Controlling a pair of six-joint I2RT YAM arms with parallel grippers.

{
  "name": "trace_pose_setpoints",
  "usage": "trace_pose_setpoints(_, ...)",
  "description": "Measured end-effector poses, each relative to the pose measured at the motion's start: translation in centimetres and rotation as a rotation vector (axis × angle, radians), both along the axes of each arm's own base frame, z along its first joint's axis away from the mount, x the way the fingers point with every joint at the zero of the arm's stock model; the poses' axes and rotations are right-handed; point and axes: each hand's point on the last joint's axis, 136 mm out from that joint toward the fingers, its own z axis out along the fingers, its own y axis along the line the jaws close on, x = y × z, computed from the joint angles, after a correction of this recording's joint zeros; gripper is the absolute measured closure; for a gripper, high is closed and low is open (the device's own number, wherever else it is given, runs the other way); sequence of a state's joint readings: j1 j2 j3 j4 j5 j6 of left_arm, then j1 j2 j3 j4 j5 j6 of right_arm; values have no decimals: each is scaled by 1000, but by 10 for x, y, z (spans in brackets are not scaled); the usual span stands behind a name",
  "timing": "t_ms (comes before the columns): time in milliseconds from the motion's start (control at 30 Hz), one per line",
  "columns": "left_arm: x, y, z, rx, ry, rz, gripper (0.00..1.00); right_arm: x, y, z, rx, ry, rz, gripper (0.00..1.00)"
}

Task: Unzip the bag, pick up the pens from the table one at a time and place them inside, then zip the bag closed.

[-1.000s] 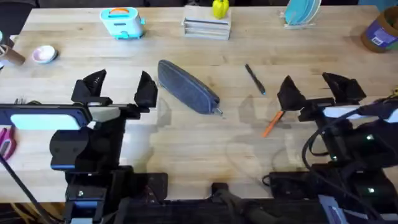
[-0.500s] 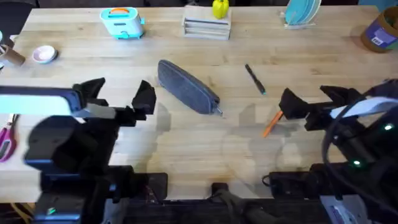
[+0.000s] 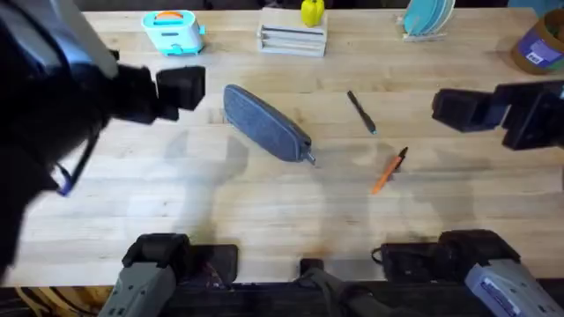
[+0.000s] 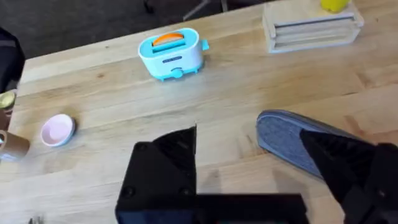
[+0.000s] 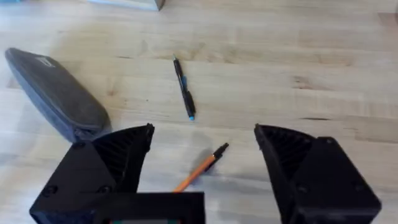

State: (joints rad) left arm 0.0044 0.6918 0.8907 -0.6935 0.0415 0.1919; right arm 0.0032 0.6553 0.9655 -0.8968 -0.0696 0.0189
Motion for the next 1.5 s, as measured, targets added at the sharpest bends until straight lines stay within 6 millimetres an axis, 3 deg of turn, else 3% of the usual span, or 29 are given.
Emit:
trace_pose_setpoints(167, 29, -2, 22, 29, 109, -35, 8, 12, 1, 32, 4, 27, 5, 6)
trace_pose_setpoints(300, 40, -3, 28, 86, 115, -74, 8, 13, 1, 36, 4, 18, 5, 6)
trace_pose_setpoints(433, 36, -12, 13, 213, 168, -229, 8, 13, 1, 36, 4, 18, 5, 6)
trace_pose_setpoints(467, 36, -16, 3, 346, 188, -359, 8, 13, 1, 37, 4, 17, 5, 6)
trace_pose_setpoints(567, 38, -16, -2, 476, 189, -455, 8, 13, 1, 37, 4, 17, 4, 6)
trace_pose_setpoints(900, 36, -21, -24, 694, 213, -733, 10, 14, 1, 37, 4, 13, 4, 5)
trace_pose_setpoints(1233, 63, -1, -71, 523, 136, -986, 9, 20, 1, 45, 4, -28, 4, 5)
trace_pose_setpoints(1500, 89, -14, -98, 437, 84, -1119, 10, 21, 1, 46, 4, -33, 4, 4)
